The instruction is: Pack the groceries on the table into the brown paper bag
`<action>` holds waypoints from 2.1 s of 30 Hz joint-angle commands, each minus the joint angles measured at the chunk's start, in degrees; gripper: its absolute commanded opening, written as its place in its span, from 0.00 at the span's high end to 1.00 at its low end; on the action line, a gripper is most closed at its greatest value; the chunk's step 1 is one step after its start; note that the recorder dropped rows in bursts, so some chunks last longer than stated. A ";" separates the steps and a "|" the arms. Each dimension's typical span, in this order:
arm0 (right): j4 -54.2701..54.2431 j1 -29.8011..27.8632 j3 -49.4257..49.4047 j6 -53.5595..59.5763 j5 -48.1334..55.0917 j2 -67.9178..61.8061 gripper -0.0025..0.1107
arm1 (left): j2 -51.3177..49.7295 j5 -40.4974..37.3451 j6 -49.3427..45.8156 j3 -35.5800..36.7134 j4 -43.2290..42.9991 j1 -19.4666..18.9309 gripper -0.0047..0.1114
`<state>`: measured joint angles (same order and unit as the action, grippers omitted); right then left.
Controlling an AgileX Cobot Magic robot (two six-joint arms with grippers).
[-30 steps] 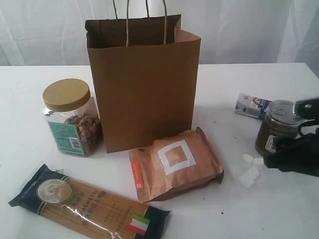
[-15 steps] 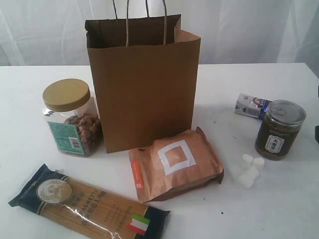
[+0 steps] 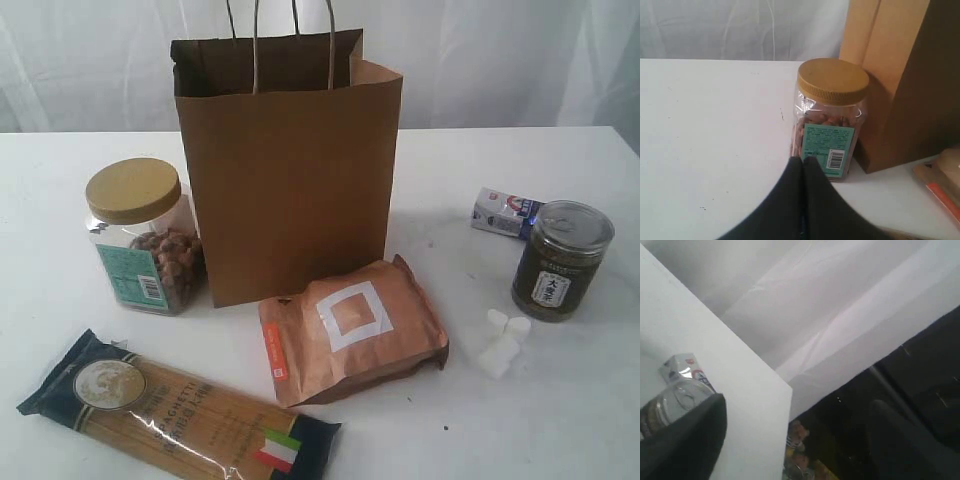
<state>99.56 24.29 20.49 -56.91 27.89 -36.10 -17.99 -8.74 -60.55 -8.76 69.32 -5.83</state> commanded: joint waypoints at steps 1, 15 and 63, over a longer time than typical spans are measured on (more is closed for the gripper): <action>0.39 -0.37 0.07 -2.63 5.63 1.51 0.35 | 0.37 -0.07 0.42 0.24 0.67 0.44 0.96; -86.08 -0.37 -1.90 61.32 -13.43 5.14 0.39 | 0.37 0.17 0.42 0.24 0.67 0.44 0.96; -117.86 -14.75 -12.74 80.22 -57.98 -30.85 0.25 | 0.37 0.12 0.42 0.24 0.67 0.44 0.96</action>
<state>-19.00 9.80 7.22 23.52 -28.83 -64.05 -17.99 -8.14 -60.45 -8.76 69.32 -5.83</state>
